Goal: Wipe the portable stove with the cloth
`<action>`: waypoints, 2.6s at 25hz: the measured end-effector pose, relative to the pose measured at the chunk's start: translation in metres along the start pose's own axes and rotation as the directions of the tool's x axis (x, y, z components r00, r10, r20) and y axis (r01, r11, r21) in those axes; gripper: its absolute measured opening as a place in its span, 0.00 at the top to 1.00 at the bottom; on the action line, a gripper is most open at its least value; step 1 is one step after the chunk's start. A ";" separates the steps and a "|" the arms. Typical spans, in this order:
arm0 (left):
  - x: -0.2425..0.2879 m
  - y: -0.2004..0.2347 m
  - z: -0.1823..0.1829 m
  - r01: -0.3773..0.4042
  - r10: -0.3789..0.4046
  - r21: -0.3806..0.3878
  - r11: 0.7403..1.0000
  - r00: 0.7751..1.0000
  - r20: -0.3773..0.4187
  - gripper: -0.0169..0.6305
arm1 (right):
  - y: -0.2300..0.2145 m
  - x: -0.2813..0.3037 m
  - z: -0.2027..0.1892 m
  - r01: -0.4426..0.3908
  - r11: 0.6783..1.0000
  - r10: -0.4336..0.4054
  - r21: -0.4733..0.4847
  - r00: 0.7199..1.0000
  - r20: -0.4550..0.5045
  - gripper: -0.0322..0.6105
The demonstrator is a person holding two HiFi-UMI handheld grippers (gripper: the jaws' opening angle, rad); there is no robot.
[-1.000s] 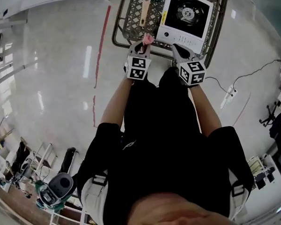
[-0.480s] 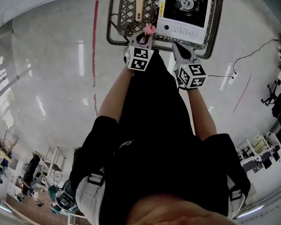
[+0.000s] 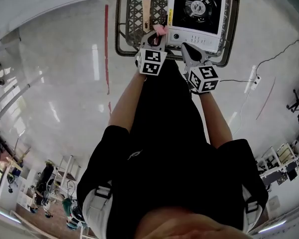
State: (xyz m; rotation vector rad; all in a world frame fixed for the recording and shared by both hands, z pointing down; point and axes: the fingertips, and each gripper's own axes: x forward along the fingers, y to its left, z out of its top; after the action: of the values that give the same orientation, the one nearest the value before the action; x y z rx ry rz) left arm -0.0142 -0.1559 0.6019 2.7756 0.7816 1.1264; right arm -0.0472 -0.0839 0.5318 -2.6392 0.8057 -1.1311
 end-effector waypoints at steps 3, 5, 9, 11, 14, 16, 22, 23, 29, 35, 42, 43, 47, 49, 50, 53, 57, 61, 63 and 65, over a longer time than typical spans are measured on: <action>0.010 0.003 0.010 -0.007 0.008 0.018 1.000 1.000 -0.012 0.93 | -0.008 0.002 0.003 -0.001 1.000 0.001 0.011 1.000 0.000 0.95; 0.015 0.005 0.019 -0.007 0.007 0.013 1.000 1.000 -0.004 0.93 | -0.013 0.003 0.006 0.001 1.000 -0.001 0.016 1.000 0.000 0.95; 0.027 0.011 0.033 -0.007 0.007 0.012 1.000 1.000 -0.001 0.93 | -0.021 0.005 0.013 0.008 1.000 -0.008 0.029 1.000 0.009 0.95; 0.033 0.014 0.038 -0.005 0.005 0.014 1.000 1.000 -0.002 0.93 | -0.025 0.007 0.018 0.011 0.999 -0.011 0.041 1.000 0.014 0.95; 0.041 0.019 0.043 -0.003 0.003 0.010 1.000 1.000 -0.008 0.93 | -0.028 0.009 0.025 0.012 0.999 -0.014 0.052 1.000 0.021 0.95; 0.046 0.022 0.046 0.000 0.000 0.010 1.000 1.000 -0.008 0.93 | -0.030 0.012 0.028 0.011 0.999 -0.012 0.047 1.000 0.021 0.95; 0.063 0.027 0.056 0.013 -0.013 0.007 1.000 1.000 -0.012 0.93 | -0.036 0.020 0.037 0.014 0.999 -0.015 0.043 1.000 0.006 0.95; 0.066 0.028 0.059 0.016 -0.016 0.007 1.000 1.000 -0.011 0.93 | -0.037 0.021 0.038 0.016 0.999 -0.016 0.043 1.000 0.004 0.95; 0.081 0.032 0.069 0.033 -0.034 -0.007 0.999 0.999 -0.032 0.93 | -0.047 0.029 0.047 0.022 0.999 -0.022 0.042 1.000 -0.014 0.95; 0.097 0.041 0.087 0.038 -0.039 -0.005 0.999 0.999 -0.017 0.93 | -0.050 0.039 0.054 0.017 0.999 -0.016 0.038 0.999 -0.030 0.95; 0.112 0.047 0.103 0.057 -0.057 0.011 0.998 0.998 -0.024 0.93 | -0.057 0.048 0.063 0.012 0.999 -0.011 0.043 0.999 -0.038 0.95; 0.114 0.049 0.105 0.059 -0.059 0.011 0.998 0.998 -0.026 0.93 | -0.057 0.049 0.064 0.013 0.999 -0.011 0.043 0.999 -0.039 0.95; 0.124 0.056 0.115 0.060 -0.060 0.014 0.998 0.998 -0.024 0.93 | -0.061 0.052 0.069 0.011 0.999 -0.009 0.044 0.999 -0.042 0.95; 0.127 0.058 0.123 0.061 -0.061 0.018 0.998 0.998 -0.017 0.93 | -0.062 0.050 0.071 0.009 0.999 -0.008 0.043 0.999 -0.043 0.95; 0.128 0.058 0.126 0.062 -0.062 0.018 0.998 0.998 -0.015 0.93 | -0.062 0.050 0.071 0.009 0.999 -0.007 0.043 0.999 -0.043 0.95; 0.134 0.062 0.127 0.064 -0.063 0.021 0.998 0.998 -0.022 0.93 | -0.063 0.052 0.070 0.006 0.999 -0.004 0.048 0.999 -0.043 0.95; 0.145 0.073 0.135 0.056 -0.056 0.003 0.998 0.998 -0.026 0.93 | -0.065 0.058 0.074 -0.005 0.999 0.007 0.053 0.999 -0.039 0.95; 0.152 0.077 0.150 0.057 -0.057 -0.024 0.998 0.998 -0.012 0.93 | -0.068 0.058 0.079 -0.013 0.998 0.015 0.061 0.999 -0.033 0.95; 0.156 0.078 0.156 0.059 -0.059 -0.038 0.998 0.998 -0.008 0.93 | -0.071 0.058 0.079 -0.014 0.998 0.016 0.066 0.999 -0.030 0.95; 0.160 0.080 0.160 0.057 -0.057 -0.042 0.998 0.998 -0.011 0.93 | -0.074 0.058 0.079 -0.013 0.997 0.015 0.072 1.000 -0.028 0.95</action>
State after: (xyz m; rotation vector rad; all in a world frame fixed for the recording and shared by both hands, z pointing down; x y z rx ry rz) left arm 0.2244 -0.1277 0.6051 2.6972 0.8232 1.1380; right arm 0.0729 -0.0574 0.5379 -2.5612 0.7722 -1.1737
